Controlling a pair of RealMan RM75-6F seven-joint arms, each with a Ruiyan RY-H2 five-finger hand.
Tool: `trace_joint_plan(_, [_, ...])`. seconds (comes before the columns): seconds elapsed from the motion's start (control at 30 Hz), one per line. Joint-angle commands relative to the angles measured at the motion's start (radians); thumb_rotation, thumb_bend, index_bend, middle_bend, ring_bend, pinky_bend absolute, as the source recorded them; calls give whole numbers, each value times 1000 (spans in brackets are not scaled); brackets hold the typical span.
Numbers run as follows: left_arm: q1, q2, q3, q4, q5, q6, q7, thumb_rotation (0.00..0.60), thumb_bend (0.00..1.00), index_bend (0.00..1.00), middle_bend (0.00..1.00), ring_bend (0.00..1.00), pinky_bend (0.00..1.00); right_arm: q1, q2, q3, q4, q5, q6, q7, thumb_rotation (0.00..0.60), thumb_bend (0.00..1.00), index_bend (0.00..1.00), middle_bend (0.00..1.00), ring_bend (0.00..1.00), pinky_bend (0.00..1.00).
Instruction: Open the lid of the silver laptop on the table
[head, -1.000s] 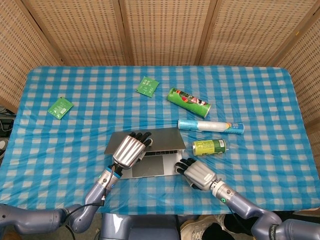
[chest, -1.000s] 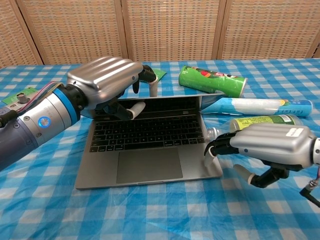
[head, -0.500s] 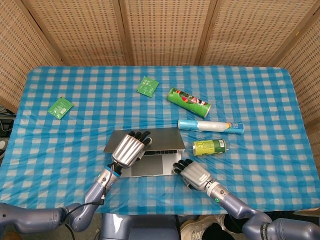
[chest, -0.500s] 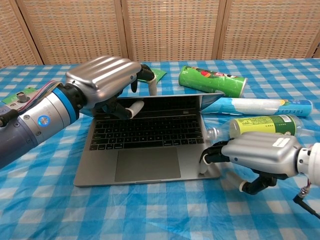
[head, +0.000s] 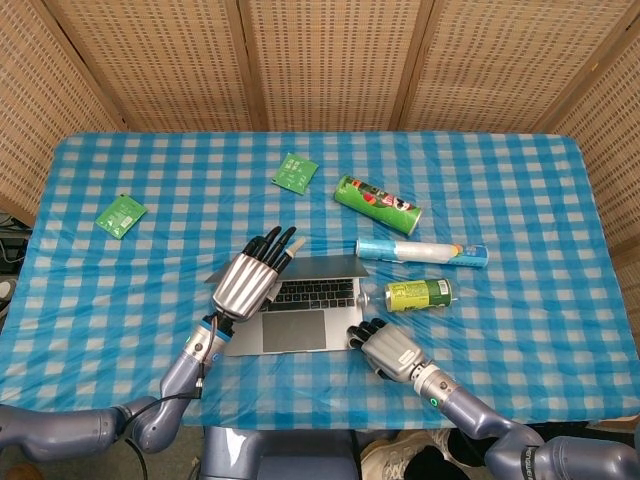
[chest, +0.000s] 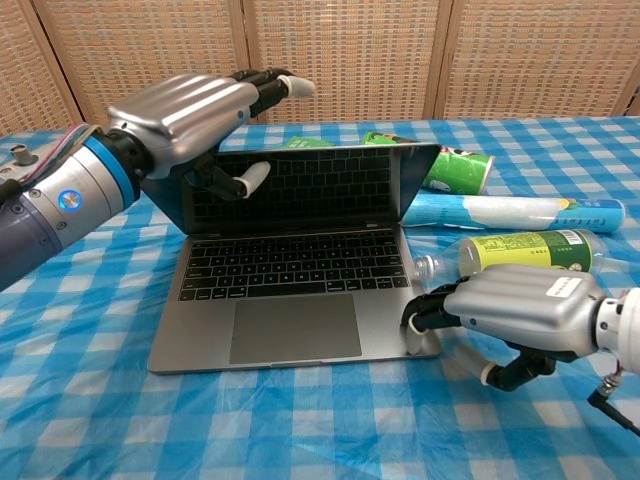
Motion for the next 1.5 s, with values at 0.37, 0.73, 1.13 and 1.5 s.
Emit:
trace_joint_plan(0.37, [-10,49,-54,43,-98,-24,-47,600,530,0,0,39,177,15,4,-11,-14,35,7,-30,600,893,324,301,219,286])
trace_joint_plan(0.73, [-41,60,-91,131,-131,-45,-101,600,539,0,0,21,129,27,4,-23,-15,47,11,-43,600,896,333,306,223,288])
trace_joint_plan(1.13, [-96,81,-116,195,-198,-105,-109,600,547,0,0,1,78,37,4,-31,-14,51,18,-38,600,897,335,309,224,288])
trace_joint_plan(1.5, [-126,103,-130,203,-266,-111,-57,600,547,0,0,0,74,40,5,-38,-14,53,26,-38,600,895,335,310,225,288])
